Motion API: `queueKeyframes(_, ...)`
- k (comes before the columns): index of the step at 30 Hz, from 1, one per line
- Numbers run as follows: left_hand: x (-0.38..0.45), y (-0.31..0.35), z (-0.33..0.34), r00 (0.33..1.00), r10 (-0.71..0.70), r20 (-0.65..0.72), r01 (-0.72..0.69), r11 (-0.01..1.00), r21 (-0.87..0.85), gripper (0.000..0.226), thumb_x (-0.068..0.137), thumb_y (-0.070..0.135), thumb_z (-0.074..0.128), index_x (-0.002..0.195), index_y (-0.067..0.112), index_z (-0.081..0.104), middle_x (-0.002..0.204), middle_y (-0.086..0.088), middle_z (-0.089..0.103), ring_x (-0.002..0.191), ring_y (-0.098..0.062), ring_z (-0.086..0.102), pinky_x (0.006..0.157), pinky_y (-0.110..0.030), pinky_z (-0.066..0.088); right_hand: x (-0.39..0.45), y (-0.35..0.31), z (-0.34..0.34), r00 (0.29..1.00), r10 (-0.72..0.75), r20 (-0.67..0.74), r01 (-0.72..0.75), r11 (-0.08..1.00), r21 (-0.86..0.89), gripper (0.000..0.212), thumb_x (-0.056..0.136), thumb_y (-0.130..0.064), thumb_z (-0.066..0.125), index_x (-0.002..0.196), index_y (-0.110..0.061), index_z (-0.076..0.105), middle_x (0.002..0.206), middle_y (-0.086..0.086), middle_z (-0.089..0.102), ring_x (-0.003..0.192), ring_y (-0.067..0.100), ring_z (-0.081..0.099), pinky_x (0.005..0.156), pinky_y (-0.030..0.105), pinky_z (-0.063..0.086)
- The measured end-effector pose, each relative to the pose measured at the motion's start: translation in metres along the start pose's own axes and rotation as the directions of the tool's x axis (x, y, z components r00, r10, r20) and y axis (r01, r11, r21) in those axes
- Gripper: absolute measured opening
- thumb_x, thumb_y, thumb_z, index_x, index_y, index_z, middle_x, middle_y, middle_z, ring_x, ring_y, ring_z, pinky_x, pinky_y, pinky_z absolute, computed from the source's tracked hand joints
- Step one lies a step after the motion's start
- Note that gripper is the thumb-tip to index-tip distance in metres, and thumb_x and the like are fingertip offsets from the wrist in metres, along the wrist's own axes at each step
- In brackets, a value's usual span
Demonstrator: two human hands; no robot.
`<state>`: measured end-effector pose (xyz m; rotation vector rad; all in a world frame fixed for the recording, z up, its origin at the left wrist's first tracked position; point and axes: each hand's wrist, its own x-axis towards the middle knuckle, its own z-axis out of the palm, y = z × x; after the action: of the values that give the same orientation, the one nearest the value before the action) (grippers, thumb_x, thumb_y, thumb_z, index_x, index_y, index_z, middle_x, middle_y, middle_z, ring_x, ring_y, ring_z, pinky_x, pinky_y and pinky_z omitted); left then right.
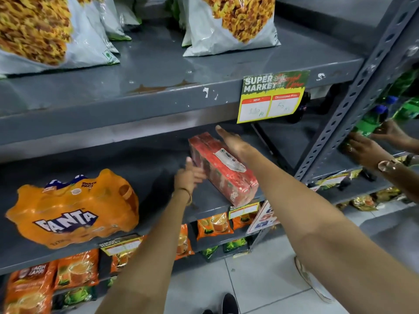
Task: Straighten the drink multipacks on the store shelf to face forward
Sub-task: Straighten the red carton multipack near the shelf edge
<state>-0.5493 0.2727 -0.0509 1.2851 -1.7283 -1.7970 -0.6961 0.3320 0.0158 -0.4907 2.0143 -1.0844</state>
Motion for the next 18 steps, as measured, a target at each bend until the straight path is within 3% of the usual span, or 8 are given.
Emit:
queueKeyframes(1, 0.007, 0.007, -0.006, 0.995, 0.022, -0.101, -0.019, 0.999, 0.031, 0.067, 0.098, 0.049, 0.024, 0.109, -0.001, 0.066, 0.081, -0.011, 0.068, 0.081, -0.026, 0.064, 0.077, -0.034, 0.049, -0.009, -0.001, -0.001, 0.998, -0.04, -0.052, 0.036, 0.997, -0.07, 0.097, 0.073, -0.075, 0.051, 0.148, -0.017, 0.031, 0.155, 0.003, 0.033, 0.141, 0.026, 0.035, 0.116, 0.041, 0.027)
queueKeyframes(3, 0.021, 0.025, -0.017, 0.976, 0.13, -0.177, -0.075, 0.954, 0.289, 0.058, 0.097, 0.048, 0.029, 0.121, 0.005, 0.06, 0.116, -0.019, 0.065, 0.113, -0.036, 0.057, 0.098, -0.04, 0.043, -0.023, 0.005, -0.01, 0.999, -0.037, 0.017, 0.039, 0.975, -0.217, 0.103, 0.071, -0.061, 0.069, 0.151, -0.015, 0.022, 0.156, 0.003, 0.029, 0.142, 0.026, 0.032, 0.115, 0.039, 0.027)
queueKeyframes(6, 0.035, 0.058, -0.02, 0.953, 0.282, 0.113, -0.285, 0.696, 0.659, 0.051, 0.099, 0.042, 0.025, 0.143, 0.019, 0.038, 0.155, -0.006, 0.03, 0.143, -0.027, 0.028, 0.118, -0.039, 0.022, -0.043, 0.014, -0.027, 0.969, 0.112, 0.219, 0.02, 0.85, -0.526, 0.084, 0.073, -0.041, 0.078, 0.142, -0.018, 0.036, 0.143, 0.002, 0.048, 0.128, 0.026, 0.051, 0.099, 0.034, 0.044)
queueKeyframes(8, 0.044, 0.067, -0.014, 0.926, 0.222, 0.305, -0.377, 0.489, 0.787, 0.052, 0.1, 0.043, 0.02, 0.148, 0.025, 0.024, 0.16, 0.003, 0.01, 0.148, -0.021, 0.006, 0.122, -0.041, 0.006, -0.056, 0.016, -0.033, 0.951, 0.171, 0.257, 0.036, 0.765, -0.643, 0.074, 0.078, -0.029, 0.076, 0.14, -0.02, 0.036, 0.139, 0.001, 0.05, 0.127, 0.026, 0.051, 0.085, 0.03, 0.041)
queueKeyframes(10, 0.051, 0.067, -0.007, 0.923, 0.148, 0.356, -0.385, 0.34, 0.858, 0.053, 0.099, 0.044, 0.015, 0.149, 0.027, 0.018, 0.161, 0.004, 0.004, 0.149, -0.021, -0.002, 0.121, -0.044, -0.002, -0.06, 0.023, -0.039, 0.95, 0.213, 0.23, 0.007, 0.719, -0.695, 0.073, 0.08, -0.027, 0.075, 0.14, -0.02, 0.035, 0.143, 0.002, 0.046, 0.132, 0.027, 0.046, 0.085, 0.033, 0.04)
queueKeyframes(11, 0.053, 0.066, -0.005, 0.925, 0.14, 0.354, -0.38, 0.309, 0.872, 0.053, 0.099, 0.044, 0.013, 0.149, 0.027, 0.018, 0.161, 0.004, 0.004, 0.149, -0.021, -0.002, 0.121, -0.044, -0.002, -0.059, 0.028, -0.042, 0.949, 0.228, 0.217, -0.012, 0.715, -0.699, 0.074, 0.078, -0.03, 0.076, 0.14, -0.019, 0.036, 0.144, 0.003, 0.045, 0.132, 0.027, 0.045, 0.088, 0.035, 0.042)
queueKeyframes(14, 0.05, 0.058, -0.006, 0.929, 0.214, 0.303, -0.362, 0.349, 0.864, 0.051, 0.1, 0.041, 0.013, 0.147, 0.027, 0.026, 0.16, 0.004, 0.013, 0.149, -0.022, 0.001, 0.121, -0.046, 0.007, -0.056, 0.036, -0.045, 0.956, 0.233, 0.177, -0.043, 0.712, -0.701, 0.08, 0.071, -0.039, 0.079, 0.137, -0.017, 0.04, 0.144, 0.004, 0.046, 0.13, 0.029, 0.046, 0.094, 0.041, 0.045)
queueKeyframes(18, 0.04, 0.048, -0.016, 0.912, 0.366, 0.184, -0.318, 0.35, 0.881, 0.046, 0.099, 0.036, 0.024, 0.138, 0.022, 0.043, 0.158, -0.002, 0.022, 0.148, -0.028, 0.007, 0.119, -0.05, 0.011, -0.055, 0.031, -0.056, 0.975, 0.186, 0.123, -0.024, 0.636, -0.771, 0.075, 0.075, -0.033, 0.077, 0.139, -0.013, 0.041, 0.144, 0.002, 0.045, 0.131, 0.025, 0.045, 0.088, 0.032, 0.04)
